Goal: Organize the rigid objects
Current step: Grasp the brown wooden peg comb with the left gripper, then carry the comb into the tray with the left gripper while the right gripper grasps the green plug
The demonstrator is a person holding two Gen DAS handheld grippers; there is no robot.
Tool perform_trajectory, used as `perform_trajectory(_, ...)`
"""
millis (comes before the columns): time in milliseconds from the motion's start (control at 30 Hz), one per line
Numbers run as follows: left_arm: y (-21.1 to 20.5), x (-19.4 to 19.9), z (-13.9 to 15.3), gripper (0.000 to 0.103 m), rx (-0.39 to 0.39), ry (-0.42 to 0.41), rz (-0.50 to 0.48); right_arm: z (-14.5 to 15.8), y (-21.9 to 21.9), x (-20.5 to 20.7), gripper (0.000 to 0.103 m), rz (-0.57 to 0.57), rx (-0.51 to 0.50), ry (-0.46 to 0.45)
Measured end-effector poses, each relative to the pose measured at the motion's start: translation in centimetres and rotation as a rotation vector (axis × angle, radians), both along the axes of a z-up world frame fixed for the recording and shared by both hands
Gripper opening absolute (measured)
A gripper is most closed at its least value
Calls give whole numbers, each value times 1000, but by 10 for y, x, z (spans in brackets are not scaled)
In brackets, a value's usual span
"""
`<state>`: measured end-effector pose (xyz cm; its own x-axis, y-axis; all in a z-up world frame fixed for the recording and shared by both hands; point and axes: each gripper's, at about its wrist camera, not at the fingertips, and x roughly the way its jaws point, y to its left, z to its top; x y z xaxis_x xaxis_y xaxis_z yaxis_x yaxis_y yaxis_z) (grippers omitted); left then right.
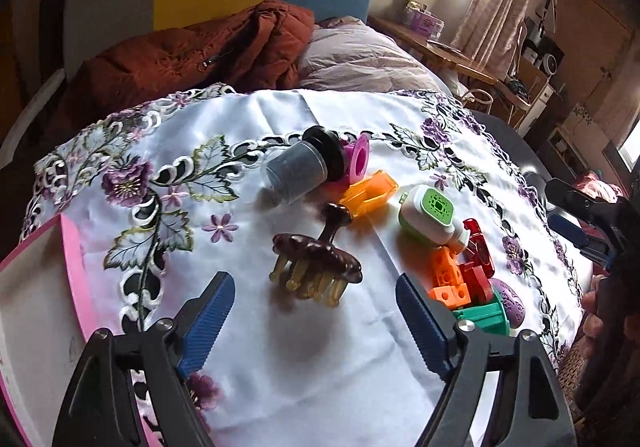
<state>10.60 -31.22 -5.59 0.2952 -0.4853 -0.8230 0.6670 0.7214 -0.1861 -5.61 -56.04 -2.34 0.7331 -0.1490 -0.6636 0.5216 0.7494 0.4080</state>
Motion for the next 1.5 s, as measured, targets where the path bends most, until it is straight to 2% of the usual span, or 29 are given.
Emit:
perform_trajectory(67,-9,6,-5,91,6,8,-11,-1,0,1,103,3,6,0)
perform_trajectory(133,-18,10,-7,91,20,-12,-22,-1,-1,2,103,4,7,4)
perform_trajectory(300,-36,25,-22,91,53,16,-31,-2,-2,2,103,0,7,10)
perform_trajectory(333,-40,28,-28,86,71,28,-28,-2,-3,2,103,-3,5,12)
perform_trajectory(367,-41,29,-34,75,86,38,-22,-2,-4,1,103,-8,3,15)
perform_trajectory(400,-41,30,-39,58,97,51,-14,-2,-5,1,103,-16,-1,19)
perform_trajectory(500,-32,27,-39,58,53,70,11,-2,-11,-4,103,-58,0,19)
perform_trajectory(667,-9,6,-34,58,36,48,31,-13,-21,-5,103,-73,77,47)
perform_trajectory(900,27,-32,-20,58,3,23,50,-31,-16,8,103,7,149,120)
perform_trajectory(1000,41,-47,-10,58,-17,7,46,-37,-13,12,103,48,205,122)
perform_trajectory(1200,65,-69,5,58,-66,8,57,-37,-2,18,103,114,243,91)
perform_trajectory(1333,81,-81,12,58,-85,1,63,-32,9,23,103,152,209,97)
perform_trajectory(1500,100,-89,16,58,-99,2,83,-22,31,45,103,224,75,166)
